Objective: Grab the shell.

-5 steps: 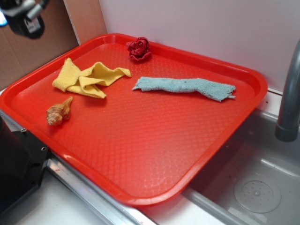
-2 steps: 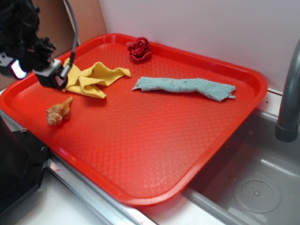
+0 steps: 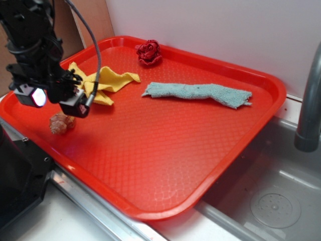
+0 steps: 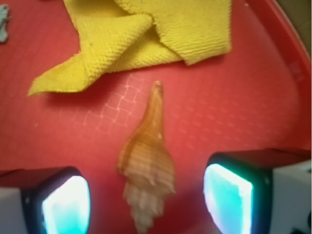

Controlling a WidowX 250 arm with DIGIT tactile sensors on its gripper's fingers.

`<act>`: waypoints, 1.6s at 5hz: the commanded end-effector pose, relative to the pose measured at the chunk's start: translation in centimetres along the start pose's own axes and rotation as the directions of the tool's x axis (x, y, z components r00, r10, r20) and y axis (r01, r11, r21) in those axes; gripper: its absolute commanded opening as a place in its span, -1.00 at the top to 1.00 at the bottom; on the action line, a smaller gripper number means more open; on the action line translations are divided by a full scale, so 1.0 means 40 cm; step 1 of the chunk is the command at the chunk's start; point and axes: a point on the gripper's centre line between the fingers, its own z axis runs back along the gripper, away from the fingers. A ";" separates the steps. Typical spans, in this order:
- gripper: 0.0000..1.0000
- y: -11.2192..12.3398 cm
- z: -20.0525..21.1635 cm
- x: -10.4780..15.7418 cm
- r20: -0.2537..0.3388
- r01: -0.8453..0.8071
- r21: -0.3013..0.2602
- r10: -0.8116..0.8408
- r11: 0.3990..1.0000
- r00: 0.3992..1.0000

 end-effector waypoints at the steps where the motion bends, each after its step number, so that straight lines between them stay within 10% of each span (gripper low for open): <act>1: 1.00 0.012 -0.073 0.016 -0.057 -0.006 -0.064 0.002 0.998 0.998; 3: 1.00 0.023 -0.068 0.013 -0.071 -0.028 -0.090 0.021 0.996 0.997; 5: 1.00 -0.045 0.091 0.025 0.016 0.125 0.023 -0.125 0.992 0.992; 8: 1.00 -0.138 0.333 0.052 -0.003 0.181 -0.191 -0.185 0.965 0.983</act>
